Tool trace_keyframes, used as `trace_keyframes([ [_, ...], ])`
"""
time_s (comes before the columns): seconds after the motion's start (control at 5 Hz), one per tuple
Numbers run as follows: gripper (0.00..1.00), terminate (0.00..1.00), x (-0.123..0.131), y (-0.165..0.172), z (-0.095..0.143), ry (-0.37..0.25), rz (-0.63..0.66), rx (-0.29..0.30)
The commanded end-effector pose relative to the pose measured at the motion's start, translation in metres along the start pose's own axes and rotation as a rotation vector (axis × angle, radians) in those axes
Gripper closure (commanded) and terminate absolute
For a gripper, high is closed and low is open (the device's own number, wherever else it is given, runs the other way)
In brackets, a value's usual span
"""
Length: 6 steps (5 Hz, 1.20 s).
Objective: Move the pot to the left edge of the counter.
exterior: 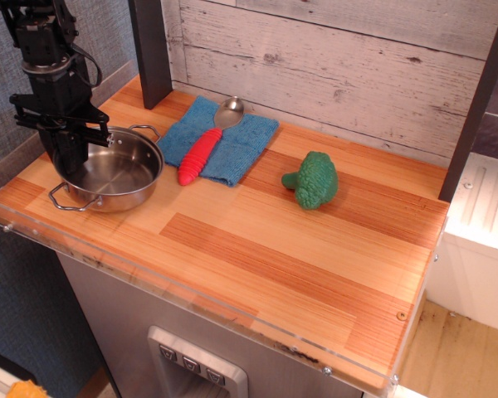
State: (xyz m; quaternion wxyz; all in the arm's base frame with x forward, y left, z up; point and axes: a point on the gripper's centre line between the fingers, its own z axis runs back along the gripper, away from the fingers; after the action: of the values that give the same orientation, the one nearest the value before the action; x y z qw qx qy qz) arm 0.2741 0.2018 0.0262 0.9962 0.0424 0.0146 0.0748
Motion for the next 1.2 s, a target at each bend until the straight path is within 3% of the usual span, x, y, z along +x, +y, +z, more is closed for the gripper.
trace_keyframes([
  [0.0,1.00,0.00,-0.013,0.026,0.027,-0.067,0.050,0.039],
  [0.2,1.00,0.00,-0.017,0.028,0.028,-0.069,0.060,0.036],
  [0.4,0.00,0.00,-0.016,0.026,0.023,-0.052,0.048,0.024],
  [0.8,0.00,0.00,-0.015,0.025,0.020,-0.039,0.052,0.012],
  [1.0,0.00,0.00,-0.014,0.020,0.042,-0.086,0.040,0.045],
])
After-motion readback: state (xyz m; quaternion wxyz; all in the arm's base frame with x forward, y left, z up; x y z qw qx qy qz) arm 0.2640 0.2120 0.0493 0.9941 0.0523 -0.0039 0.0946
